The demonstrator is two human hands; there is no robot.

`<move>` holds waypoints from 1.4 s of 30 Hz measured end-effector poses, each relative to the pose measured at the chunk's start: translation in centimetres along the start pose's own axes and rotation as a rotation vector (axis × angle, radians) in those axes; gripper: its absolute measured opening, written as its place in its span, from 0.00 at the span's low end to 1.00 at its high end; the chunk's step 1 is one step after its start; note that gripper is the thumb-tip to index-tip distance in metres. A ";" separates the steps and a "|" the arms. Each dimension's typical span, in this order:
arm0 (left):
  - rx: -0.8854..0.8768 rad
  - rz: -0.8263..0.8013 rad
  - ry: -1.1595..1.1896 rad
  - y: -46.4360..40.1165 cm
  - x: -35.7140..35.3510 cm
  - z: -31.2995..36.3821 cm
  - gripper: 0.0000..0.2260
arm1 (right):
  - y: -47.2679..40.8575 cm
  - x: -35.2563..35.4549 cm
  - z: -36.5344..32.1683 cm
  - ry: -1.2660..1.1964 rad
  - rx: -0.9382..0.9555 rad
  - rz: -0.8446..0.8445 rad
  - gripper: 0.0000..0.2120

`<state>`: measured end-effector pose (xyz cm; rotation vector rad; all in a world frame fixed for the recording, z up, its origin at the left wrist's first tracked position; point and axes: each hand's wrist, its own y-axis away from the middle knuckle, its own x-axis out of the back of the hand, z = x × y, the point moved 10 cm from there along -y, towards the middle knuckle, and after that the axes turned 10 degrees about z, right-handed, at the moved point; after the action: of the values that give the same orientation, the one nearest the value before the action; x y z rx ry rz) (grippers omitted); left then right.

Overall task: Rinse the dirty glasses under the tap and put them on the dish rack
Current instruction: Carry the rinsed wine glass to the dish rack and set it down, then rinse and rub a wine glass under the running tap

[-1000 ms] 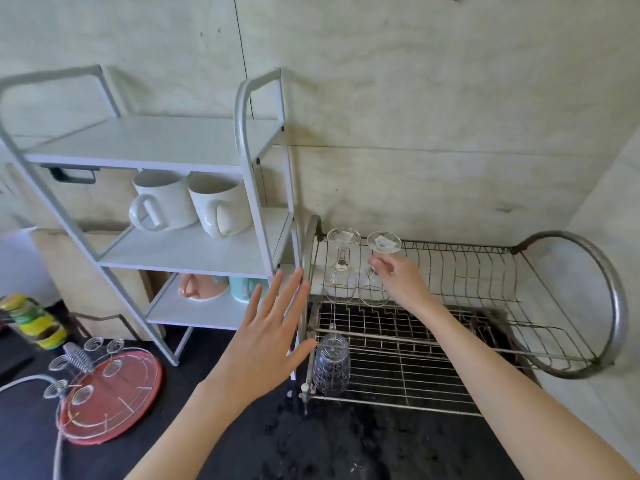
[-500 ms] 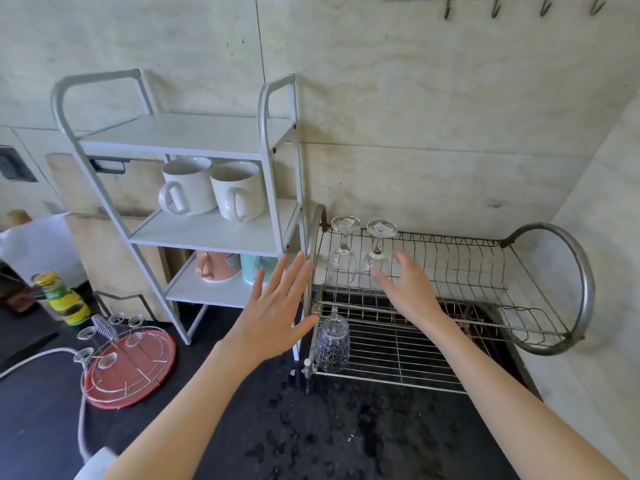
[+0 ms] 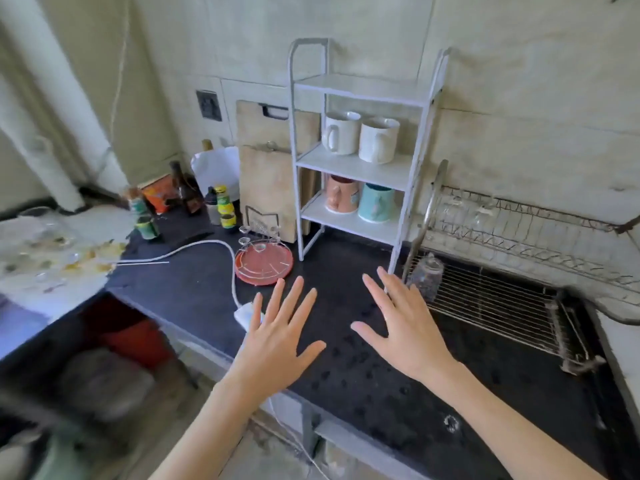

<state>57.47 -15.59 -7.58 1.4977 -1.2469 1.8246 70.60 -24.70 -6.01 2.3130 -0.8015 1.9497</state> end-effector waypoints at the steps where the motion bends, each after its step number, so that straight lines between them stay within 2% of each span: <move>1: 0.044 -0.001 -0.016 2.3 0.8 -1.6 0.31 | 0.4 -0.7 -2.6 -0.017 0.040 -0.020 0.39; 6: 0.271 -0.020 -0.033 13.2 4.1 -9.3 0.33 | 1.5 -3.4 -15.6 -0.110 0.248 -0.060 0.38; 10: 0.500 -0.052 -0.084 21.9 6.0 -16.3 0.32 | 2.2 -6.9 -26.4 -0.214 0.443 -0.161 0.44; 13: 0.626 -0.068 -0.110 26.4 7.3 -21.3 0.31 | 1.7 -9.6 -33.7 -0.245 0.547 -0.203 0.39; 16: 0.739 -0.062 -0.150 29.4 8.7 -26.6 0.33 | -0.3 -11.7 -40.6 -0.281 0.664 -0.203 0.41; 19: 0.834 0.013 -0.170 31.3 10.1 -32.5 0.38 | -3.3 -13.8 -46.7 -0.307 0.752 -0.212 0.40; 25: 0.998 0.014 -0.177 32.1 10.4 -44.0 0.45 | -11.8 -18.6 -55.8 -0.297 0.843 -0.210 0.37; 33: 1.041 -0.046 -0.127 30.3 8.2 -54.8 0.46 | -22.3 -24.9 -62.6 -0.291 0.809 -0.288 0.32; 39: 1.025 -0.077 -0.055 29.2 5.1 -62.7 0.47 | -31.3 -33.9 -64.8 -0.232 0.569 -0.376 0.26; 42: 0.981 -0.107 -0.095 28.4 4.4 -67.6 0.48 | -36.0 -37.7 -64.9 -0.146 0.443 -0.355 0.26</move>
<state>-1.35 28.04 -12.84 2.0711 -0.2224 2.4515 21.44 41.82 -15.18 2.6179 0.0645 1.9620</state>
